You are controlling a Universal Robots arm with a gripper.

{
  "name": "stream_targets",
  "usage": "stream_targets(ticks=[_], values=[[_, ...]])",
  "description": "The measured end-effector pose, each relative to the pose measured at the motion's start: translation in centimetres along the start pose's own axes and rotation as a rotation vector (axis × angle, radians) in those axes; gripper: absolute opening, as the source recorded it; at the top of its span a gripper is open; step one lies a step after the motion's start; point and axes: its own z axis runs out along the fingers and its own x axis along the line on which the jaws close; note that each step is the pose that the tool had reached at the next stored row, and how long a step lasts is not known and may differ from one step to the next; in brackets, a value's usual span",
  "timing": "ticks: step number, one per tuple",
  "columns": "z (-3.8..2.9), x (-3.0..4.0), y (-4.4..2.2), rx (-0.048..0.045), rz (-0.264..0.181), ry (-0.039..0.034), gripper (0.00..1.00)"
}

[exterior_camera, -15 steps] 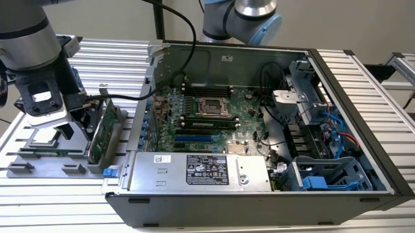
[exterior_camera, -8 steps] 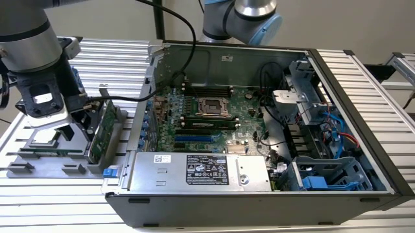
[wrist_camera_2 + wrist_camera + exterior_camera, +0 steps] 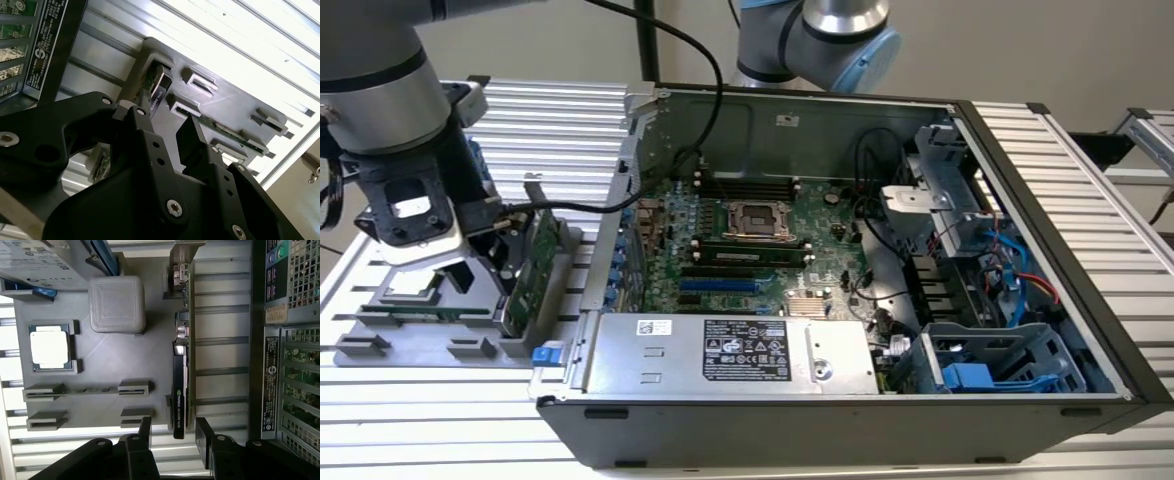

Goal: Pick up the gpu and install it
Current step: 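Pick up the gpu and move the gpu toward the slot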

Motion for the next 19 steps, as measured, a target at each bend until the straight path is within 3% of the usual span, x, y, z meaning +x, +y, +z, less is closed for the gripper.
stream_targets(ticks=[19], values=[[0.57, -0.54, 0.26, -0.0019, 0.000, -0.0030, 1.00]])
